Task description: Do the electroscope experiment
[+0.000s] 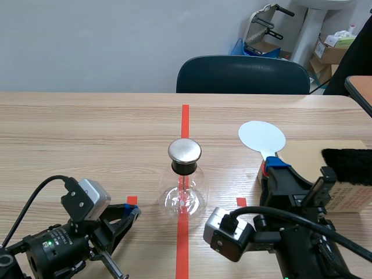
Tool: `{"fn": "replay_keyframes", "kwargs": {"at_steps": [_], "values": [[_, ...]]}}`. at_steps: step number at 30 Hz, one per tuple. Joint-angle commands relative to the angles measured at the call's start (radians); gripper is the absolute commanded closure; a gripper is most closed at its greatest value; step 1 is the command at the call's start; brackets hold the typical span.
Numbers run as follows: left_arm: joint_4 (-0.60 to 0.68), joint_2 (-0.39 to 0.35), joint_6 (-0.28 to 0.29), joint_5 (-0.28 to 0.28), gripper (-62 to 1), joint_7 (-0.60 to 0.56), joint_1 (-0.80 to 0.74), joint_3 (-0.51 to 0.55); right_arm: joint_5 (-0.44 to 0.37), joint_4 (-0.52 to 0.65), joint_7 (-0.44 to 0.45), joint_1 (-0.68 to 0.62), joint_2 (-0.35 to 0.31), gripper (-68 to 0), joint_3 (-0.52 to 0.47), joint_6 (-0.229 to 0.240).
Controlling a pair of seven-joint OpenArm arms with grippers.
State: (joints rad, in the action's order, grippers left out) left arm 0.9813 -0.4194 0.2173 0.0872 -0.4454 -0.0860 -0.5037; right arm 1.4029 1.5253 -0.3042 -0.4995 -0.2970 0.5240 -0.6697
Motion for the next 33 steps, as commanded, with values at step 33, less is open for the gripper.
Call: {"fn": "replay_keyframes", "kwargs": {"at_steps": [33], "values": [[0.013, 0.003, 0.002, 0.006, -4.0, 0.001, 0.003, -0.002, 0.003, 0.016, -0.012, 0.003, -0.013, -1.0, -0.006, -0.011]]}}
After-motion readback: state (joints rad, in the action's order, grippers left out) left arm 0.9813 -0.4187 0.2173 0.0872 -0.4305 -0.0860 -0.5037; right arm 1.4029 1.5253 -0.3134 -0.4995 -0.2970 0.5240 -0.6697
